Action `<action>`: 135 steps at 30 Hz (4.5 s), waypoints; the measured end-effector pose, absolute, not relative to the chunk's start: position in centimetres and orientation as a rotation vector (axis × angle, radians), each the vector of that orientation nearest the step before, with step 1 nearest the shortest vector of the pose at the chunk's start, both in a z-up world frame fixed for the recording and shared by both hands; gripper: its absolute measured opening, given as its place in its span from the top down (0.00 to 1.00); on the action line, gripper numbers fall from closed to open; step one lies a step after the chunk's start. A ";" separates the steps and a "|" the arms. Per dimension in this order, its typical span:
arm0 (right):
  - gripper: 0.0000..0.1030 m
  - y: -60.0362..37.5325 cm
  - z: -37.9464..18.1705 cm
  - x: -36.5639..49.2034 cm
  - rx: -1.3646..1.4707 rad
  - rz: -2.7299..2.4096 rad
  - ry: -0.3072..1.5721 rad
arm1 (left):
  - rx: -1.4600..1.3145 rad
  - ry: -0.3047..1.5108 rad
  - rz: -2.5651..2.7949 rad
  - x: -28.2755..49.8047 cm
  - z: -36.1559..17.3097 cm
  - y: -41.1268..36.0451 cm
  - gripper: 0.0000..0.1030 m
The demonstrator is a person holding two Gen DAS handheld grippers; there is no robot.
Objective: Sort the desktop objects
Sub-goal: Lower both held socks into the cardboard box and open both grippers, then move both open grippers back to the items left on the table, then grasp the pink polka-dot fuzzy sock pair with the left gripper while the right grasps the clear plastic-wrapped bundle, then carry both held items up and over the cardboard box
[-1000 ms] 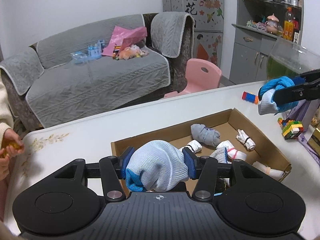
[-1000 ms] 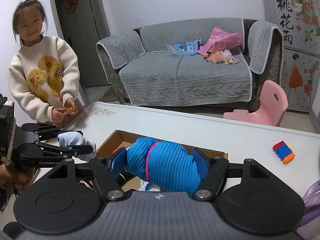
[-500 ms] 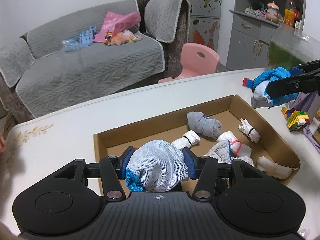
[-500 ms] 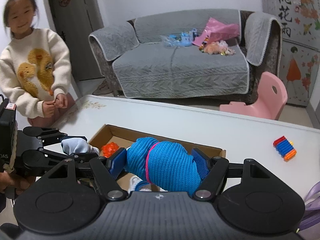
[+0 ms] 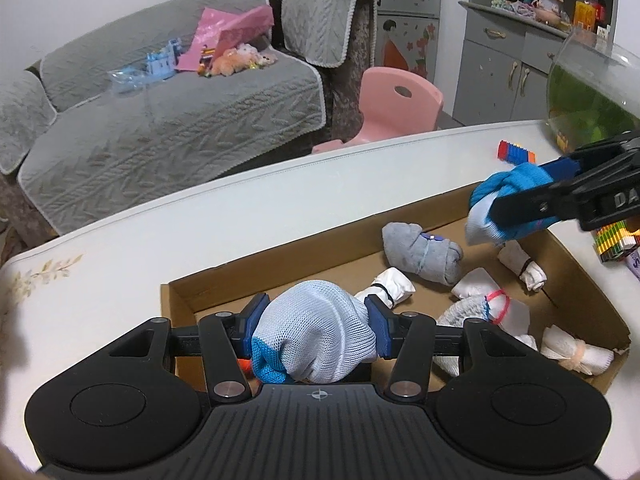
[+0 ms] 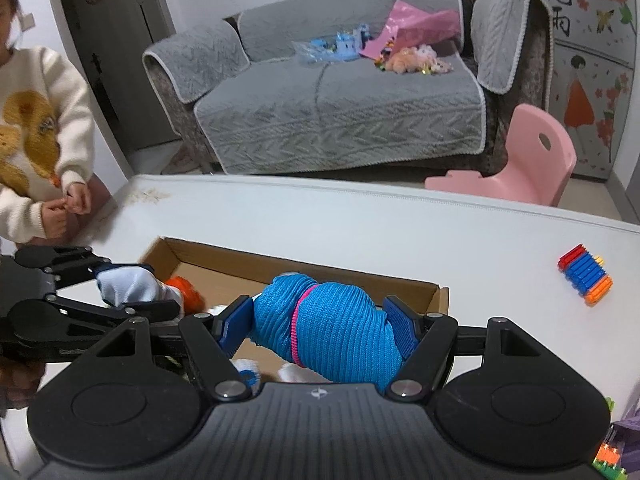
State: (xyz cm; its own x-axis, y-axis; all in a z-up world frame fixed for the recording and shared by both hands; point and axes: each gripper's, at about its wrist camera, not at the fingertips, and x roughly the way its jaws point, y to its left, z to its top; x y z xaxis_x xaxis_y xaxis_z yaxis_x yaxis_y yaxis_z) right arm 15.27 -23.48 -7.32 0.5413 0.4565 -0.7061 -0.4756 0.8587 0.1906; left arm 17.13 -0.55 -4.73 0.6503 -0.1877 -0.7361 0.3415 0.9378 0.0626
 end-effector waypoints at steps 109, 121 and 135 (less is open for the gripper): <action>0.34 -23.6 -13.1 -3.8 -0.115 0.847 0.931 | -0.089 0.858 -0.529 -11.6 -9.1 6.2 0.38; 0.62 -24.3 -13.6 -5.4 -0.167 0.797 0.908 | -0.094 0.859 -0.514 -11.0 -9.7 5.2 0.35; 0.65 -26.1 -12.9 -6.2 -0.127 0.759 0.884 | -0.083 0.851 -0.539 -10.4 -10.3 3.1 0.38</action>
